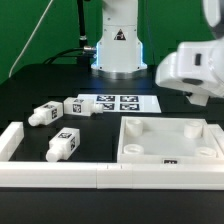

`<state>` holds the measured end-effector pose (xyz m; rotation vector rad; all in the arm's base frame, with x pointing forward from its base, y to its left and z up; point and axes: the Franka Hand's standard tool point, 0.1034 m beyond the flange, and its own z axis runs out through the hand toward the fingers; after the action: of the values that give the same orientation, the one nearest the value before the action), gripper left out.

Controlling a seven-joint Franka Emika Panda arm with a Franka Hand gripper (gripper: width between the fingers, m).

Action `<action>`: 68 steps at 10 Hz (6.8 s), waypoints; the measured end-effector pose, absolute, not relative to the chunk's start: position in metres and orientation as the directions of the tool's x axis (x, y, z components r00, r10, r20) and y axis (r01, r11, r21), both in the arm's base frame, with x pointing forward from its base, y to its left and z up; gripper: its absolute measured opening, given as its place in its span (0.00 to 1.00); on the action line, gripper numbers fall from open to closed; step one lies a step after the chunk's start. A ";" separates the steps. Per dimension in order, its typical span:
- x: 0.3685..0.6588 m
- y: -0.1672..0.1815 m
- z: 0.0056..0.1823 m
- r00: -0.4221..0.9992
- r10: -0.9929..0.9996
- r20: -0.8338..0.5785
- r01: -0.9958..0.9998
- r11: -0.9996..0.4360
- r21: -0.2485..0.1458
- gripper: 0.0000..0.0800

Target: Assemble one leg

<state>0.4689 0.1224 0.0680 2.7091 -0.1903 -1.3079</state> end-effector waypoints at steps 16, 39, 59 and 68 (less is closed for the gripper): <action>0.590 0.095 0.115 0.981 -0.049 0.187 -0.043 -0.999 -0.033 0.36; 0.622 0.110 0.076 0.827 0.018 0.563 0.036 -0.999 -0.020 0.36; 0.616 0.117 0.069 0.996 -0.043 0.082 -0.038 -0.997 -0.062 0.81; 0.617 0.118 0.069 0.918 -0.396 0.028 -0.394 -0.916 -0.076 0.35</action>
Offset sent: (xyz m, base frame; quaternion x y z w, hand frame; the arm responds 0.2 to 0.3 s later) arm 0.0000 0.0000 0.0000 0.0000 0.1938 0.0000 0.9810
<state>0.6173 0.1179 0.0686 3.1440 -0.6484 0.0692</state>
